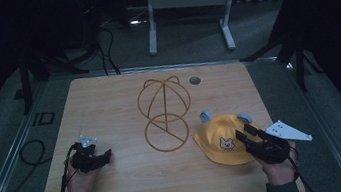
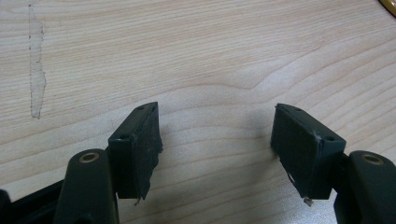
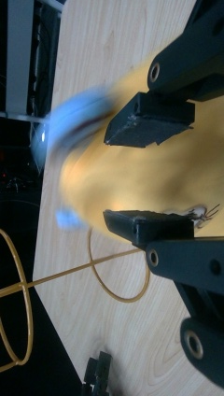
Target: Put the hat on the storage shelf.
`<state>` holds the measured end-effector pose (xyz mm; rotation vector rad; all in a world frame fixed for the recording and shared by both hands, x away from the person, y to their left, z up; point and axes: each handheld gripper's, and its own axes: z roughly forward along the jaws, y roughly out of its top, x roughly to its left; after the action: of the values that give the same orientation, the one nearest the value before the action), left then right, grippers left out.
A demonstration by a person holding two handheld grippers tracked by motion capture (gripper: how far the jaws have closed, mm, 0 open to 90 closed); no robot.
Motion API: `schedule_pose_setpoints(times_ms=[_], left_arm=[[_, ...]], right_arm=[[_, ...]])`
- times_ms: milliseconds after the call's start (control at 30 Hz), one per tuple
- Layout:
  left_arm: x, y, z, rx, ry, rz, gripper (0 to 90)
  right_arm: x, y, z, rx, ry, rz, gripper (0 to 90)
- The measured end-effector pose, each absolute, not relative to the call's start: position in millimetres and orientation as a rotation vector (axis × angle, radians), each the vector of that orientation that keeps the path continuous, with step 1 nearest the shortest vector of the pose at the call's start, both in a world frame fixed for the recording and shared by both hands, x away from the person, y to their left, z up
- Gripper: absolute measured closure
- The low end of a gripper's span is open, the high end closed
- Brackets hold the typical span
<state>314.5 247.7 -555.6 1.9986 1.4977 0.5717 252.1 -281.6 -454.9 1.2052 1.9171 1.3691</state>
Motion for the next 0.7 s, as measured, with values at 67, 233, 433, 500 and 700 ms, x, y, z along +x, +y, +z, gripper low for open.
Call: schedule_pose_setpoints(times_ms=[67,233,433,500,700], left_arm=[[314.5,247.7,-555.7,1.998,1.497,0.571,33.4],[314.5,247.7,-555.7,1.999,1.497,0.571,33.4],[314.5,247.7,-555.6,1.999,1.497,0.571,33.4],[314.5,247.7,-555.6,2.0,1.497,0.571,33.4],[314.5,247.7,-555.6,1.999,1.497,0.571,33.4]], right_arm=[[250.4,-282.3,-454.2,1.196,1.917,1.364,56.2],[252.6,-283.8,-454.7,1.188,1.944,1.326,56.8],[258.0,-283.7,-451.0,1.145,2.018,1.26,56.6],[260.0,-283.0,-448.9,1.128,2.041,1.236,56.6],[265.8,-283.8,-443.8,1.09,2.097,1.192,56.7]])
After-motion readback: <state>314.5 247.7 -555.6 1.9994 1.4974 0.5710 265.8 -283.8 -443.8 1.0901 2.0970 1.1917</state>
